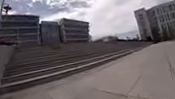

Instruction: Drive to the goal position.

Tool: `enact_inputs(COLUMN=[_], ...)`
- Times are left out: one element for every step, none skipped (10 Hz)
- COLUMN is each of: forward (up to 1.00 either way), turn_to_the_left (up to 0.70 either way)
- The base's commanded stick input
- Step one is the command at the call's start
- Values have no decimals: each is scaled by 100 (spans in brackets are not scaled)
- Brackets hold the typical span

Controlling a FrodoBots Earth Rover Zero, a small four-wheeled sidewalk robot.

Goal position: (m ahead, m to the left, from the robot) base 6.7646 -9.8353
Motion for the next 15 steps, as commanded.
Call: enact_inputs(forward=[70,70,70,70,70,70,70,70,70,70,70,70,70,70,70], turn_to_the_left=[-34,-34,-34,-34,-34,-34,-34,-34,-34,-34,-34,-34,-34,-34,-34])
